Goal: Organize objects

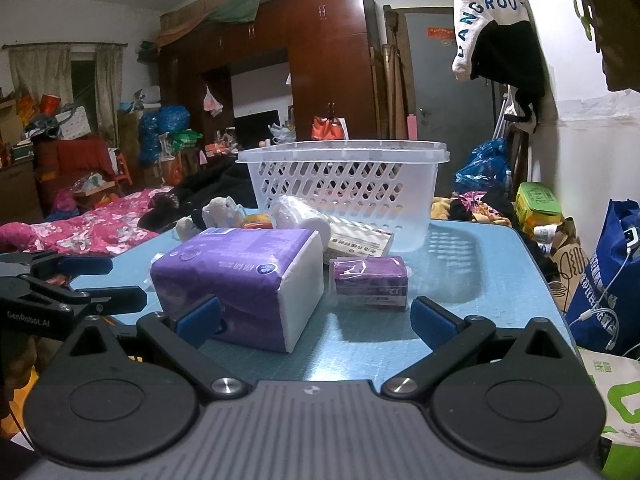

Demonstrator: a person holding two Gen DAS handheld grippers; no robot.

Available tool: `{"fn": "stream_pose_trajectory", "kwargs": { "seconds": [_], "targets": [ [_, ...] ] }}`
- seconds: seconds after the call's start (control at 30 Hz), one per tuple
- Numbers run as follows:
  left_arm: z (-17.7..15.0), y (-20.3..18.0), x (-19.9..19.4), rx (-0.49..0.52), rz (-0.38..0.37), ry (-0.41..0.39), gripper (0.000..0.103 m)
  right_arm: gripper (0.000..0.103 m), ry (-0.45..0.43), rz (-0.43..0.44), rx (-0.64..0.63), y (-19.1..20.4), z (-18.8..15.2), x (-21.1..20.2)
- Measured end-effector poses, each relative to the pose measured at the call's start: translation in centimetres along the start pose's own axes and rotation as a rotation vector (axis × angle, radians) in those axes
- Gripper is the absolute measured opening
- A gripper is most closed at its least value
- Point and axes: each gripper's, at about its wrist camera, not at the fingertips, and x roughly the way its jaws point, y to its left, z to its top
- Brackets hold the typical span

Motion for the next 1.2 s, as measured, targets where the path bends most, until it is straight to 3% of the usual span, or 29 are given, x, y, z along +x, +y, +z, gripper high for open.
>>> {"fn": "stream_pose_trajectory", "kwargs": {
  "seconds": [1.2],
  "targets": [
    [-0.29,0.28,0.58,-0.014,-0.042,0.035,0.103,0.103,0.013,0.002,0.002,0.05,-0.26,0.04]
  ]
}}
